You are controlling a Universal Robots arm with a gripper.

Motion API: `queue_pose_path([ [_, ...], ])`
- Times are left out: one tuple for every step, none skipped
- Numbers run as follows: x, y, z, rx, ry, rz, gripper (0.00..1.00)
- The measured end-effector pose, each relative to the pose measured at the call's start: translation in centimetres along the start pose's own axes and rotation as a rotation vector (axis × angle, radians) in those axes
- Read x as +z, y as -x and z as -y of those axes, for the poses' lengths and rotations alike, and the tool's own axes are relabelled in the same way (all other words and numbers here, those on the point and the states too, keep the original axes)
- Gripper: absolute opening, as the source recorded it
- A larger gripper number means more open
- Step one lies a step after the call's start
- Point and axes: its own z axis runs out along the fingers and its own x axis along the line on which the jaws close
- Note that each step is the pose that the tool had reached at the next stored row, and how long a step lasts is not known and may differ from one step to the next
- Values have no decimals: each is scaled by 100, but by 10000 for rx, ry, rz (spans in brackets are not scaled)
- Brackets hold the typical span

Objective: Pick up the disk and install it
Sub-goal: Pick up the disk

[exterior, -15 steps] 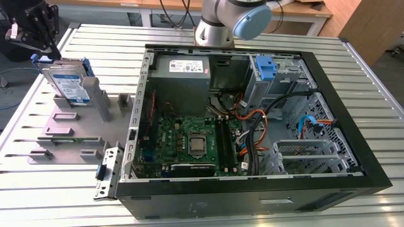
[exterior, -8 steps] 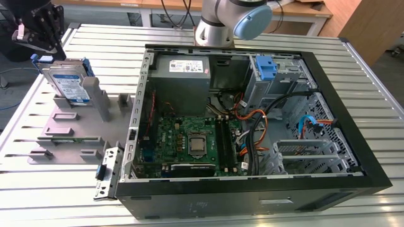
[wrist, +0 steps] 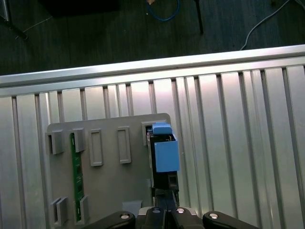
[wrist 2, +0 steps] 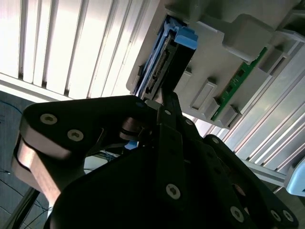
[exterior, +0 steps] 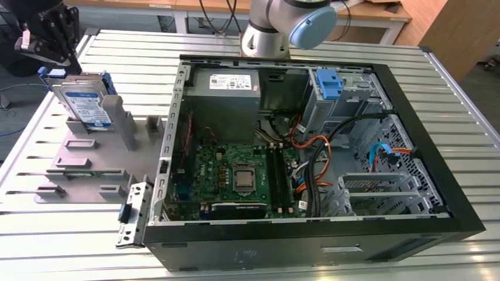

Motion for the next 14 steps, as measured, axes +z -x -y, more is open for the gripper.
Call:
queue_pose_path([
  [0,0,0,0,0,0,11],
  [0,0,0,0,0,0,11],
  [0,0,0,-1,0,0,17],
  [0,0,0,-1,1,0,23],
  [0,0,0,-1,0,0,23],
  [0,0,0,-1,0,0,29],
  [0,0,0,-2,0,0,35],
  [0,0,0,-2,0,0,35],
  [0,0,0,-3,0,0,41],
  [0,0,0,-3,0,0,47],
  [0,0,0,-3,0,0,47],
  [0,0,0,-4,0,0,53],
  [0,0,0,-4,0,0,58],
  [0,0,0,-4,0,0,58],
])
